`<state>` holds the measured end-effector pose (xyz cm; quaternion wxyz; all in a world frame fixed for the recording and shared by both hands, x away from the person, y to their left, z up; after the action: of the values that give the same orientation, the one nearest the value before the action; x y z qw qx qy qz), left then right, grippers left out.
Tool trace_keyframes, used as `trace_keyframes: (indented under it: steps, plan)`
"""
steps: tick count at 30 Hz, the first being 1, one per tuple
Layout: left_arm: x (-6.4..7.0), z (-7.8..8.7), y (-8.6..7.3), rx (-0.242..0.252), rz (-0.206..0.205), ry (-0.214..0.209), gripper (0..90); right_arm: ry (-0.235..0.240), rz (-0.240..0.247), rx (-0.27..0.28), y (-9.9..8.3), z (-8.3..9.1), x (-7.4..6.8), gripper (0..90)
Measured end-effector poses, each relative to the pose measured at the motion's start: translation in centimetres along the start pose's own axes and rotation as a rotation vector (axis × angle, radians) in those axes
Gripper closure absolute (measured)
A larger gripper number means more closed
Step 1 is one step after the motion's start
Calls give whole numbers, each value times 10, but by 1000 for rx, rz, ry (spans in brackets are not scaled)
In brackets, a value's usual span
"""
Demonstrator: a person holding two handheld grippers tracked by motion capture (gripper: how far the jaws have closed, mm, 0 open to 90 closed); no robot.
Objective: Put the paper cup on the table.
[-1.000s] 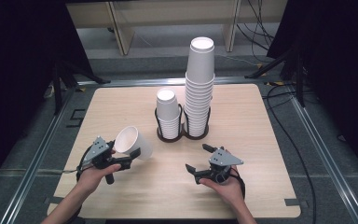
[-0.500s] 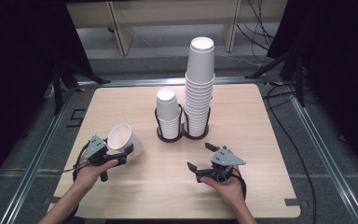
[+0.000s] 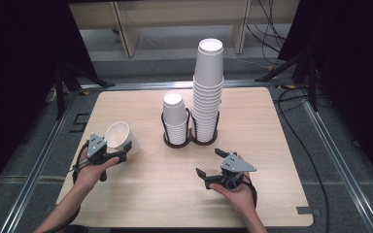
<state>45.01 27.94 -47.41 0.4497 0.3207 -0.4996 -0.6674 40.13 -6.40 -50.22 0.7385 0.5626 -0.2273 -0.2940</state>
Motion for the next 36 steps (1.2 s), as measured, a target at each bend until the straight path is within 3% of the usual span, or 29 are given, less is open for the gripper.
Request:
trace_keyframes:
  steps: [1, 11, 15, 17, 18, 21, 31, 32, 36]
  plan:
    - [-3, -2, 2, 4, -22, -1, 146, 0, 0, -1, 0, 0, 0, 38]
    - [-26, -18, 6, -13, -79, 103, 145, -8, 1, -1, 0, 0, 0, 38]
    - [-32, -24, 6, -27, -72, 113, 145, -9, 1, -4, -1, 0, 1, 38]
    - [-33, -27, 5, -39, -82, 114, 145, -19, 25, 21, 1, 0, 2, 38]
    - [-33, -26, 5, -48, -83, 116, 145, -15, 11, 33, 2, -1, 1, 38]
    - [-34, -28, 2, -54, -74, 115, 144, -15, -6, 10, -1, -1, -1, 38]
    - [-38, -30, -8, -104, -62, 117, 141, -3, 6, -21, -2, -1, -1, 38]
    - [-38, -31, -9, -106, -59, 113, 140, -11, 27, 4, -1, -2, 0, 38]
    - [-39, -33, -12, -116, -50, 112, 137, -4, 29, 14, 0, -2, 0, 38]
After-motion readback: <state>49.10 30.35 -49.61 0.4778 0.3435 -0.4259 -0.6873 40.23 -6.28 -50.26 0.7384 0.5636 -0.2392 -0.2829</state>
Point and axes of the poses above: each handheld gripper's, and its own axes: z roughly backward along the jaws, y roughly out of its top, x roughly to its right, the point moved 7 cm from there along -z, roughly forward along the jaws, and after that the axes turned 2 degrees about -y, right-handed, at the moved point
